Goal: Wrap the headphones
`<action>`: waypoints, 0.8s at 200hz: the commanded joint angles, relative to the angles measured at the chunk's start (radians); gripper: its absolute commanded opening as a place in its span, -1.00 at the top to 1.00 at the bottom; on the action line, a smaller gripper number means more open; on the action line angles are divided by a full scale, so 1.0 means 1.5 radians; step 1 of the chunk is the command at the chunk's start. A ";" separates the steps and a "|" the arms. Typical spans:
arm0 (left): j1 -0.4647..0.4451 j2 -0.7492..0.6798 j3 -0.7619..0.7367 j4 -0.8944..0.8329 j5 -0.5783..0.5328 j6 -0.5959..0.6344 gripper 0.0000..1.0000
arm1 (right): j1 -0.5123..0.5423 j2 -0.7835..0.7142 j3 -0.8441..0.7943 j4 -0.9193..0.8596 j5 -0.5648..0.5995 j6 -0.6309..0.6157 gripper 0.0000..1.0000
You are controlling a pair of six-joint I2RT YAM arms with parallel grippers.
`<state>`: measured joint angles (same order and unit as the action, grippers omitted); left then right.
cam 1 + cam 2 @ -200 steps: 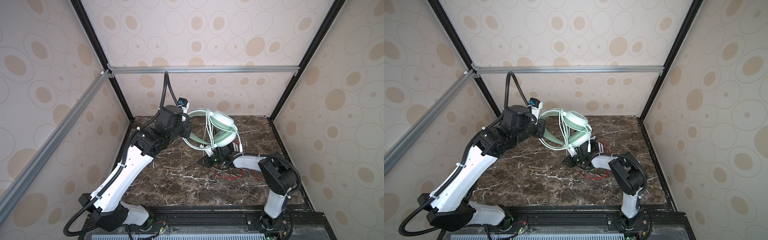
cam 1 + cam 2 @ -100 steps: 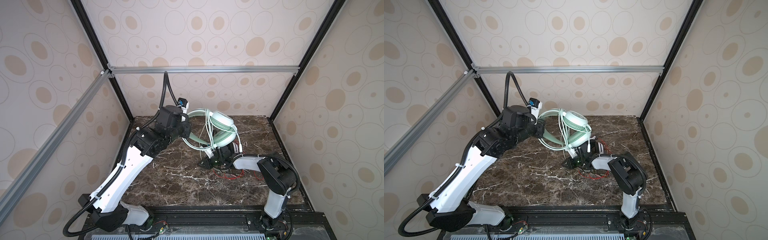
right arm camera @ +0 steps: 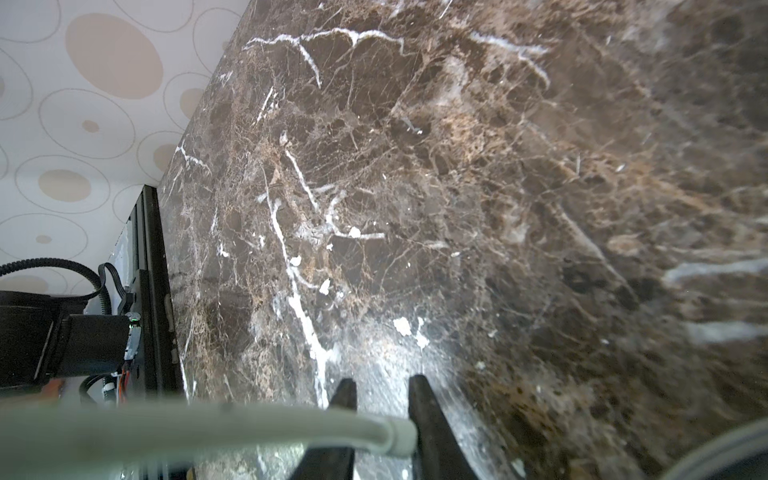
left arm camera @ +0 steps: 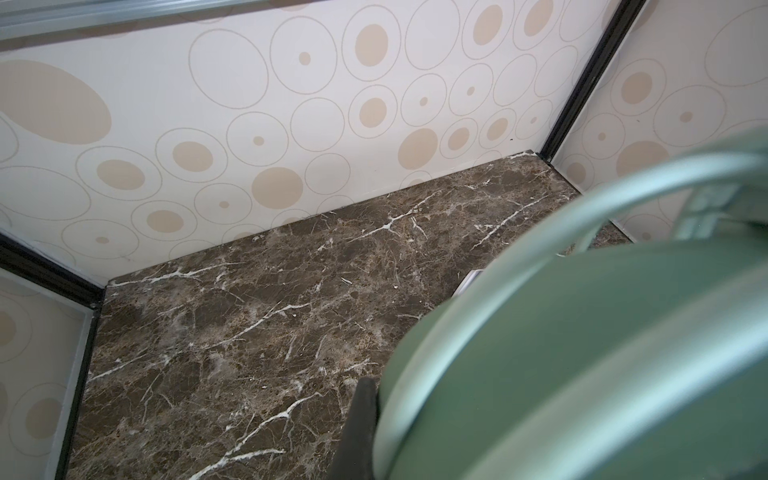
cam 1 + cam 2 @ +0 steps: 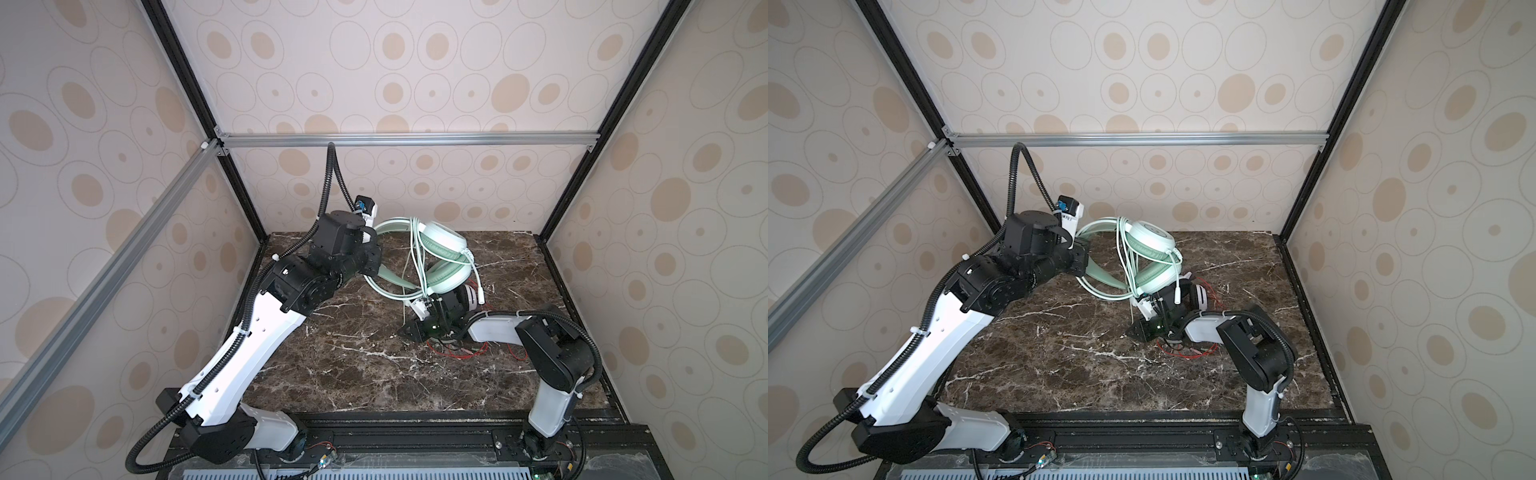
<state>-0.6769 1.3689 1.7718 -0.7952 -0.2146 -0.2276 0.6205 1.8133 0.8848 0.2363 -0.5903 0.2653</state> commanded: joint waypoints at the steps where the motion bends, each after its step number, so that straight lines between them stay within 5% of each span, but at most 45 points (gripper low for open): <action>1: 0.010 -0.030 0.025 0.042 -0.037 -0.029 1.00 | 0.005 -0.045 -0.026 -0.011 0.007 0.001 0.54; 160: 0.245 0.040 0.031 0.095 0.061 -0.068 1.00 | 0.158 -0.301 -0.156 -0.307 0.268 -0.086 0.58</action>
<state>-0.3450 1.4361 1.7718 -0.7959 -0.1261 -0.2665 0.8154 1.3930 0.6933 -0.0544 -0.2977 0.1581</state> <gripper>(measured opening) 0.071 0.217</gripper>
